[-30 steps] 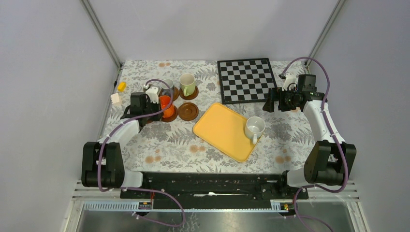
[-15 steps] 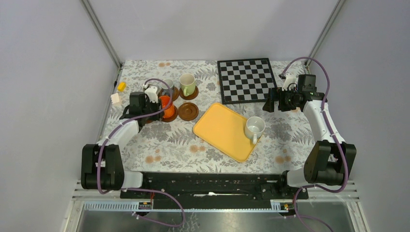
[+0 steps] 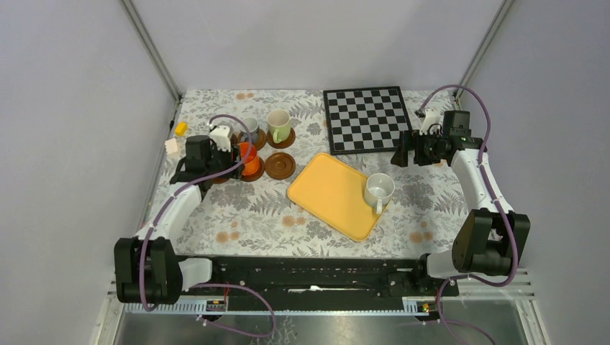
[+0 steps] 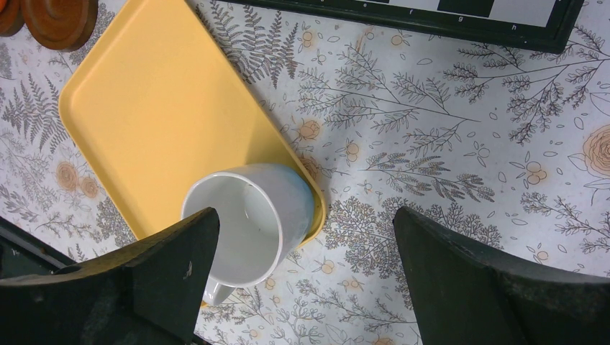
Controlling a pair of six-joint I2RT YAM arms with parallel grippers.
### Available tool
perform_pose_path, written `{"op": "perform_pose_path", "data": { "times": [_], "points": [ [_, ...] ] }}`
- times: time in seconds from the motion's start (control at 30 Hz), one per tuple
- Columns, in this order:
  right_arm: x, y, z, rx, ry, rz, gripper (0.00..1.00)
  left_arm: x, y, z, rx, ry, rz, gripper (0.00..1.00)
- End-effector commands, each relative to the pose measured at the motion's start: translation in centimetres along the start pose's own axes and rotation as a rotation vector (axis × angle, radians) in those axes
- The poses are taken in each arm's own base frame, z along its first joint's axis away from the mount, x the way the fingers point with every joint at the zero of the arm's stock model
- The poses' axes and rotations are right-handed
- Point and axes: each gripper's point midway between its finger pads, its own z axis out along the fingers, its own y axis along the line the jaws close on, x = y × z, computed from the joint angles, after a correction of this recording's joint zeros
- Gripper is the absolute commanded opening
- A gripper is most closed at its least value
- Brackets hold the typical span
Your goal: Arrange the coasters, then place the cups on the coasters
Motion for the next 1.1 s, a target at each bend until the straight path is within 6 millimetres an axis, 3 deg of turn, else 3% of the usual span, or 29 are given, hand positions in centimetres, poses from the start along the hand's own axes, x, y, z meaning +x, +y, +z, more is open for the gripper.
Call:
{"op": "perform_pose_path", "data": {
  "times": [0.0,0.17,0.3,0.47,0.77,1.07],
  "points": [
    [-0.5,0.5,-0.3,-0.026,-0.015,-0.016,0.98,-5.0,-1.0,-2.9,0.023,-0.127,0.037,0.55],
    [-0.5,0.5,-0.3,-0.028,-0.014,-0.015,0.98,-8.4,-2.3,-4.8,0.070,-0.174,0.048,0.59],
    [-0.7,0.6,-0.4,-0.031,-0.017,-0.011,0.98,-10.9,-4.4,-5.3,0.136,-0.189,0.065,0.60],
    [-0.9,0.5,-0.5,-0.025,-0.014,0.003,0.98,-12.2,-9.9,-4.8,0.245,-0.178,0.114,0.62],
    [-1.9,-1.4,-1.4,0.071,-0.016,0.040,0.98,-9.1,-23.0,-1.8,0.451,-0.071,0.161,0.63],
    [-2.4,-4.3,-2.1,0.138,-0.042,0.098,0.98,-4.9,-34.1,0.4,0.566,0.047,0.088,0.68]
  ]
}}
